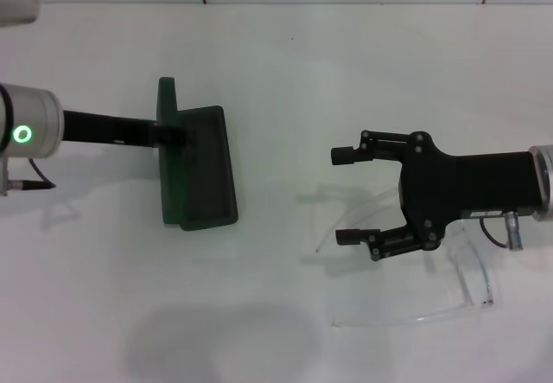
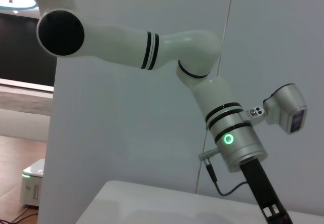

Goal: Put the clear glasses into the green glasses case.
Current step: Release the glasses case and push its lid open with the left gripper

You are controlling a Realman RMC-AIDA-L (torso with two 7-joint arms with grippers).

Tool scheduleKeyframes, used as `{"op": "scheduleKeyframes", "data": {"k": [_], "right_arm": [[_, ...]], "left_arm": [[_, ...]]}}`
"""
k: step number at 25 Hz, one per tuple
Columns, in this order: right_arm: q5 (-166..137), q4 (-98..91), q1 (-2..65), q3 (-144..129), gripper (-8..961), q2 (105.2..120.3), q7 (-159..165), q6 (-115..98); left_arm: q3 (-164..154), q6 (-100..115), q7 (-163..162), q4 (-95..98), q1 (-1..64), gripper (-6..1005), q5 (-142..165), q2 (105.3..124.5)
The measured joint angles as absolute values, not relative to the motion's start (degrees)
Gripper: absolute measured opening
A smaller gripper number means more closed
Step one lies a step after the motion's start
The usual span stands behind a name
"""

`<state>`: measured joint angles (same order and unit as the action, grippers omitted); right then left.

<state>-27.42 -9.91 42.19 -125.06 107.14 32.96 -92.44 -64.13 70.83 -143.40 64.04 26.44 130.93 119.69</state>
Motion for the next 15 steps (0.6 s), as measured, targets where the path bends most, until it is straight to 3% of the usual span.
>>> {"op": "scheduleKeyframes", "data": {"k": [12,15], "right_arm": [[-27.32,-9.84,42.09,-125.07,857,107.14,32.84,-92.36],[-27.33,-9.84,42.01,-125.07,858,107.14,32.72,-92.36]], "left_arm": [[-68.0,69.56,-146.2,64.14,26.32,827,132.8,119.59],[-67.85,69.63,-146.18,64.16,26.37,619,132.75,119.45]]}}
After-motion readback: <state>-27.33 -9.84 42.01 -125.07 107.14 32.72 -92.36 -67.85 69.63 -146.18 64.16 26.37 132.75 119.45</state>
